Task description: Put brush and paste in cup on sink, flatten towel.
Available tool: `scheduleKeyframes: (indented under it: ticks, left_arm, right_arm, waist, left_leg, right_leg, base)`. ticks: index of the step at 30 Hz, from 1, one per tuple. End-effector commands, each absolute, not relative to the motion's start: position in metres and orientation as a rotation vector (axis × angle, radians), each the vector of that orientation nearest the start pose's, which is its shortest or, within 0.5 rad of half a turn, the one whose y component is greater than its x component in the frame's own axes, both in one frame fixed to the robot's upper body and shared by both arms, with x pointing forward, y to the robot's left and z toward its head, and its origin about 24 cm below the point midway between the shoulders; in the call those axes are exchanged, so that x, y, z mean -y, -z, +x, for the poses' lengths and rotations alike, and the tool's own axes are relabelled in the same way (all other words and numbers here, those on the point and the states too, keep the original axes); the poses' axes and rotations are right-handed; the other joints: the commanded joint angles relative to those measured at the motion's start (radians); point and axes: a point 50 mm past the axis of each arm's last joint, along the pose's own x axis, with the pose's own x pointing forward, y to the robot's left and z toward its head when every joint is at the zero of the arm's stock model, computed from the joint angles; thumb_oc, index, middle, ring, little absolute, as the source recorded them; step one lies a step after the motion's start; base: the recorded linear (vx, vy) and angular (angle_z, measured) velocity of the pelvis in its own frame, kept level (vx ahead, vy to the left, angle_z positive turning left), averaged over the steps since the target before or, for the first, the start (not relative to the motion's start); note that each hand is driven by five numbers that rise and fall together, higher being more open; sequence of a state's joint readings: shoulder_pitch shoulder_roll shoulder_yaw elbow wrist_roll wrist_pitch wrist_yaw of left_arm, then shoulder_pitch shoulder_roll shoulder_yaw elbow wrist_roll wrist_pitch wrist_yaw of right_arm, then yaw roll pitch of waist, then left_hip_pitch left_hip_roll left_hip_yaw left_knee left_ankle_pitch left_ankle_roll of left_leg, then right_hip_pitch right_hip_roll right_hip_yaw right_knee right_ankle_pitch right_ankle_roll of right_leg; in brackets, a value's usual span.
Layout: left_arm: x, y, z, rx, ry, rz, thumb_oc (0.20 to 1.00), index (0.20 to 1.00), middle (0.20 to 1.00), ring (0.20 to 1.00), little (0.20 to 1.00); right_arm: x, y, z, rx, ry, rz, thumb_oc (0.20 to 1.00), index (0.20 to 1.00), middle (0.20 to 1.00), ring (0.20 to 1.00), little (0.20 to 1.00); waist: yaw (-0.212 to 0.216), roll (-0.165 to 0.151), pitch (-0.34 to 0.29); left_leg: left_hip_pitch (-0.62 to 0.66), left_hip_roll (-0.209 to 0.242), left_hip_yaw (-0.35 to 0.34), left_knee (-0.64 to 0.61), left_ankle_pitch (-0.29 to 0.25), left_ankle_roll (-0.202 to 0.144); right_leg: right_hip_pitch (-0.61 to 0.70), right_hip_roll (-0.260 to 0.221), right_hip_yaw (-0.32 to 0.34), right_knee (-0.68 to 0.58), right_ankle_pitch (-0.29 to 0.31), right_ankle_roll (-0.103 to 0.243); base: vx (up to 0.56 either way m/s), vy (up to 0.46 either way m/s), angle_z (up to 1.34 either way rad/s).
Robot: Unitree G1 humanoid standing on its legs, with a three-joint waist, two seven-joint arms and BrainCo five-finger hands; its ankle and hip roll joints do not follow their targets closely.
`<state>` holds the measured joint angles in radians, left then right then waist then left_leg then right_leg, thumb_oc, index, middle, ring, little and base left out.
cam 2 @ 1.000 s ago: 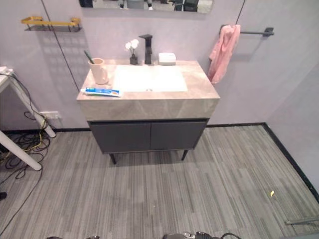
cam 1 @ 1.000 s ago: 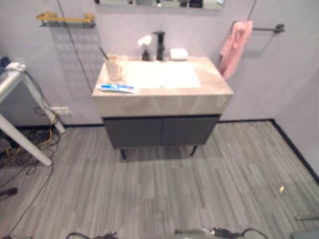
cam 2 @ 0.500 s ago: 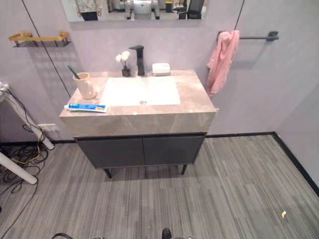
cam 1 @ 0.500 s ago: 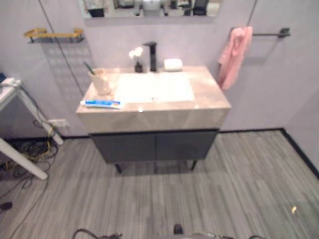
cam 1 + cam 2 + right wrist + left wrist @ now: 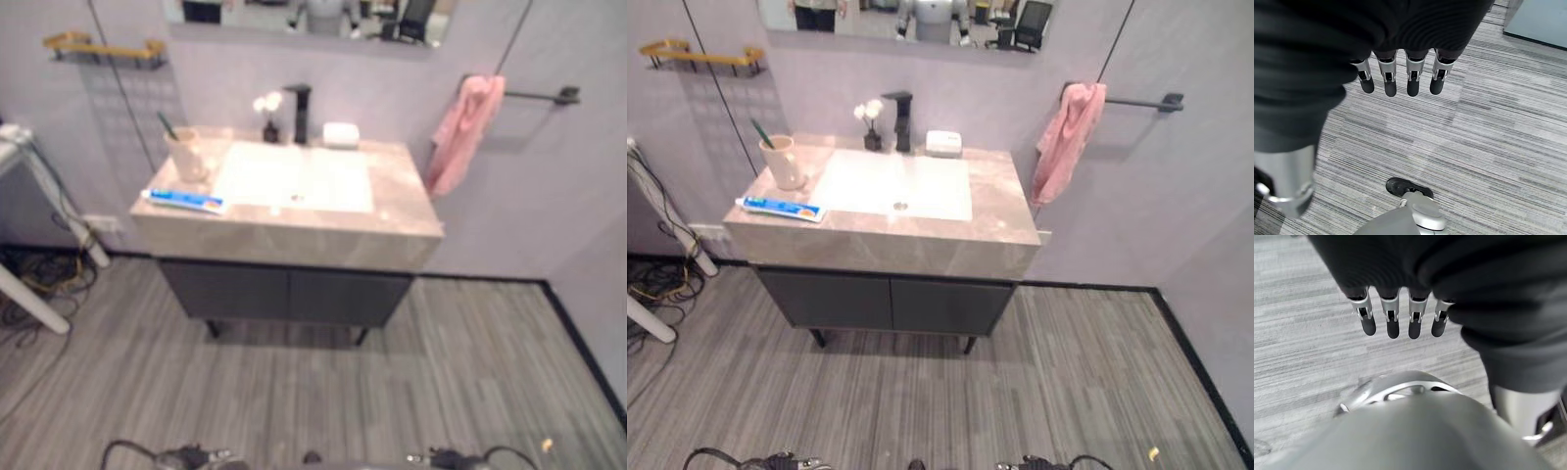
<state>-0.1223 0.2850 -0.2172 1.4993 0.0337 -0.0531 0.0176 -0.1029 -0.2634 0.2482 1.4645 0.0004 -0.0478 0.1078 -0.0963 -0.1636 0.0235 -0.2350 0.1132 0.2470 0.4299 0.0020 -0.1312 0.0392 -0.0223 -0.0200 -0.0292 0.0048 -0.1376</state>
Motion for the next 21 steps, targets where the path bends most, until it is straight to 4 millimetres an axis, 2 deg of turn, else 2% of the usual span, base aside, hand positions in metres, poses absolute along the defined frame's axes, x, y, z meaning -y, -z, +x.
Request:
scheduleKeyframes:
  ticks: [1, 2, 3, 4, 6, 7, 11, 13, 15, 16, 17, 18, 21]
  left_arm:
    - [-0.244, 0.165, 0.073, -1.351, 0.006, 0.403, 1.0, 1.0, 1.0, 1.0, 1.0]
    - [-0.242, 0.166, 0.064, -1.372, 0.006, 0.393, 1.0, 1.0, 1.0, 1.0, 1.0]
    - [-0.242, 0.166, 0.064, -1.372, 0.006, 0.393, 1.0, 1.0, 1.0, 1.0, 1.0]
    - [-0.241, 0.167, 0.059, -1.39, 0.011, 0.391, 1.0, 1.0, 1.0, 1.0, 1.0]
    - [-0.238, 0.169, 0.055, -1.401, 0.019, 0.387, 1.0, 1.0, 1.0, 1.0, 1.0]
    - [-0.237, 0.169, 0.049, -1.419, 0.018, 0.381, 1.0, 1.0, 1.0, 1.0, 1.0]
    - [-0.235, 0.17, 0.051, -1.411, 0.039, 0.391, 1.0, 1.0, 1.0, 1.0, 1.0]
    - [-0.235, 0.17, 0.052, -1.407, 0.046, 0.394, 1.0, 1.0, 1.0, 1.0, 1.0]
    - [-0.233, 0.169, 0.06, -1.382, 0.065, 0.41, 1.0, 1.0, 1.0, 1.0, 1.0]
    - [-0.233, 0.168, 0.067, -1.358, 0.078, 0.431, 1.0, 1.0, 1.0, 1.0, 1.0]
    - [-0.233, 0.168, 0.067, -1.358, 0.078, 0.431, 1.0, 1.0, 1.0, 1.0, 1.0]
    - [-0.231, 0.167, 0.074, -1.332, 0.109, 0.461, 1.0, 1.0, 1.0, 1.0, 1.0]
    - [-0.227, 0.166, 0.088, -1.283, 0.172, 0.524, 1.0, 1.0, 1.0, 1.0, 1.0]
  right_arm:
    - [0.249, 0.165, 0.06, -1.403, -0.107, -0.359, 1.0, 1.0, 1.0, 1.0, 1.0]
    - [0.246, 0.166, 0.058, -1.403, -0.122, -0.358, 1.0, 1.0, 1.0, 1.0, 1.0]
    - [0.246, 0.166, 0.058, -1.403, -0.123, -0.358, 1.0, 1.0, 1.0, 1.0, 1.0]
    - [0.245, 0.166, 0.055, -1.41, -0.129, -0.354, 1.0, 1.0, 1.0, 1.0, 1.0]
    - [0.246, 0.166, 0.053, -1.418, -0.127, -0.352, 1.0, 1.0, 1.0, 1.0, 1.0]
    - [0.249, 0.166, 0.047, -1.44, -0.12, -0.352, 1.0, 1.0, 1.0, 1.0, 1.0]
    - [0.257, 0.165, 0.033, -1.481, -0.079, -0.337, 1.0, 1.0, 1.0, 1.0, 1.0]
    - [0.259, 0.165, 0.032, -1.488, -0.074, -0.338, 1.0, 1.0, 1.0, 1.0, 1.0]
    - [0.262, 0.164, 0.03, -1.506, -0.068, -0.35, 1.0, 1.0, 1.0, 1.0, 1.0]
    - [0.263, 0.163, 0.032, -1.498, -0.065, -0.357, 1.0, 1.0, 1.0, 1.0, 1.0]
    - [0.263, 0.163, 0.032, -1.498, -0.065, -0.357, 1.0, 1.0, 1.0, 1.0, 1.0]
    - [0.261, 0.164, 0.036, -1.477, -0.056, -0.345, 1.0, 1.0, 1.0, 1.0, 1.0]
    - [0.251, 0.165, 0.054, -1.418, -0.111, -0.373, 1.0, 1.0, 1.0, 1.0, 1.0]
  waist:
    - [0.019, -0.004, 0.017]
    - [0.031, 0.006, 0.015]
    - [0.031, 0.005, 0.016]
    - [0.028, 0.019, 0.008]
    - [0.026, 0.029, -0.006]
    - [0.021, 0.048, -0.023]
    - [0.003, 0.081, -0.046]
    - [0.002, 0.091, -0.053]
    - [0.007, 0.108, -0.058]
    - [0.011, 0.109, -0.051]
    - [0.013, 0.111, -0.053]
    - [0.015, 0.112, -0.049]
    - [0.028, 0.131, -0.032]
  left_leg:
    - [-0.075, -0.058, -0.008, -0.109, 0.026, 0.098]
    - [-0.099, -0.059, -0.048, -0.251, 0.037, 0.095]
    - [-0.096, -0.06, -0.048, -0.254, 0.038, 0.096]
    - [-0.055, -0.043, -0.058, -0.406, 0.055, 0.091]
    - [-0.043, -0.027, -0.063, -0.448, 0.063, 0.087]
    - [-0.015, -0.003, -0.085, -0.506, 0.075, 0.079]
    - [0.018, 0.027, -0.059, -0.512, 0.097, 0.063]
    - [0.031, 0.021, -0.07, -0.516, 0.102, 0.064]
    - [0.056, -0.002, -0.094, -0.502, 0.119, 0.069]
    - [0.075, -0.019, -0.087, -0.484, 0.126, 0.074]
    - [0.071, -0.016, -0.086, -0.484, 0.126, 0.073]
    - [0.085, -0.037, -0.07, -0.464, 0.111, 0.085]
    - [0.134, -0.047, -0.049, -0.471, 0.091, 0.102]
  right_leg:
    - [0.063, 0.033, 0.127, 0.016, 0.163, 0.155]
    - [0.085, 0.039, 0.159, 0.02, 0.148, 0.158]
    - [0.087, 0.038, 0.159, 0.019, 0.148, 0.158]
    - [0.11, 0.04, 0.183, 0.016, 0.126, 0.163]
    - [0.113, 0.041, 0.197, 0.015, 0.117, 0.164]
    - [0.131, 0.04, 0.225, 0.005, 0.095, 0.167]
    - [0.154, 0.031, 0.255, 0.004, 0.064, 0.175]
    - [0.152, 0.028, 0.265, 0.008, 0.059, 0.179]
    - [0.156, 0.003, 0.287, 0.03, 0.045, 0.193]
    - [0.157, -0.02, 0.294, 0.06, 0.059, 0.207]
    - [0.152, -0.017, 0.296, 0.061, 0.061, 0.206]
    - [0.138, -0.041, 0.289, 0.13, 0.098, 0.232]
    - [0.057, -0.06, 0.247, 0.315, 0.182, 0.269]
  base:
    - [0.24, 0.092, -0.33]
    - [0.17, 0.056, -0.49]
    - [0.32, 0.132, -0.65]
    - [0.15, 0.073, -0.56]
    - [0.25, 0.13, -0.72]
    - [0.35, 0.202, -0.71]
    - [0.28, 0.215, -0.52]
    - [0.22, 0.225, -0.3]
    - [0.28, 0.349, -0.29]
    - [0.26, 0.323, -0.15]
    - [0.31, 0.386, -0.03]
    - [0.22, 0.296, -0.08]
    - [0.18, 0.311, -0.38]
